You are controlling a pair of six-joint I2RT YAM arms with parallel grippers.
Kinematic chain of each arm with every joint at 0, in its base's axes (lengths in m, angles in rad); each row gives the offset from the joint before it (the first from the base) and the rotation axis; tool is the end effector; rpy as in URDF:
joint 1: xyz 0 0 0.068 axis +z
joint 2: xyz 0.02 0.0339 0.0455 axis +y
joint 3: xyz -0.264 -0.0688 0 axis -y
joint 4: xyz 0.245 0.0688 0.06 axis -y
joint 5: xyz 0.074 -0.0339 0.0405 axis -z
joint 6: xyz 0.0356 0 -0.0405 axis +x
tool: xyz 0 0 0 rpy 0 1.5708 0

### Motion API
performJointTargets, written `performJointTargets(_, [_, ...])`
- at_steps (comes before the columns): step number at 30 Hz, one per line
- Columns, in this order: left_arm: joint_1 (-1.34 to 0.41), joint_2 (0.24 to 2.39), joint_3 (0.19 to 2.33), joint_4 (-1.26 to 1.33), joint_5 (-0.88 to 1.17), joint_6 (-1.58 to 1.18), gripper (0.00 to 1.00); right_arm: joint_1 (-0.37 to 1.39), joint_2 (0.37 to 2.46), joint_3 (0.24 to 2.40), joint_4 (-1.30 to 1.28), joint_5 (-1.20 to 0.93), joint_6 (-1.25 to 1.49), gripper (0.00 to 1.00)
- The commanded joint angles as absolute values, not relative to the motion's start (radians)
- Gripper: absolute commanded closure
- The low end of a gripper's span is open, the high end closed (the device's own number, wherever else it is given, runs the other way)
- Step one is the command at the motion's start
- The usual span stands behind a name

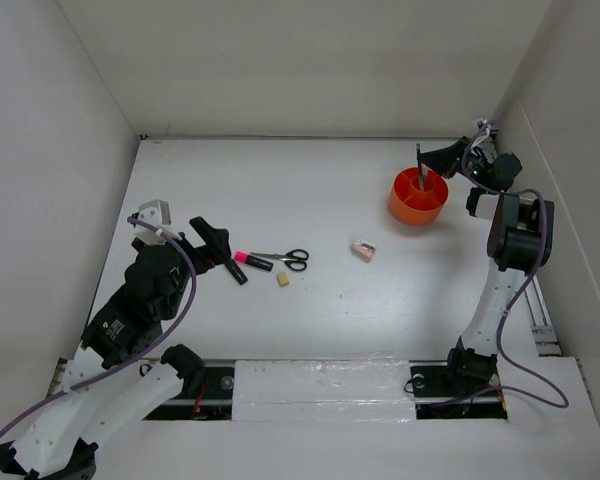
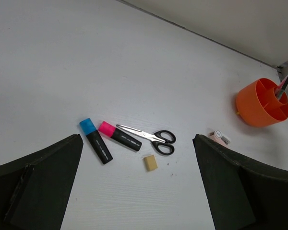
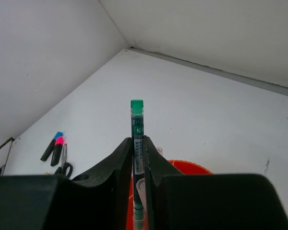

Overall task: Sort the stationery into containers
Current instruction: Place the pen in the storage box.

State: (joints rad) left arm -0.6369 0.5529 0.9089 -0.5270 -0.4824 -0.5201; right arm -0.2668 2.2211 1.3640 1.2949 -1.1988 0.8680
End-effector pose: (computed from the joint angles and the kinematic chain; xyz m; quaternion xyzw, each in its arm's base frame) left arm 0.0967 -0.0510 0.3758 -0.1102 0.7505 -0.1890 0.6236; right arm 0.4566 -0.0904 0.2145 -0.1633 0.6295 0.4955 0.5758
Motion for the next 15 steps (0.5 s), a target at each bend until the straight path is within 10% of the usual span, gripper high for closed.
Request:
performJointTargets(1, [-0.632, 0.549, 0.904, -0.492, -0.476, -0.505, 0.00, -0.262, 2.217, 1.361, 1.815, -1.226, 0.854, 0.80])
performJointTargets(15, [-0.632, 0.540, 0.904, -0.483, -0.476, -0.505, 0.00, -0.281, 2.186, 1.333, 1.815, -1.226, 0.854, 0.75])
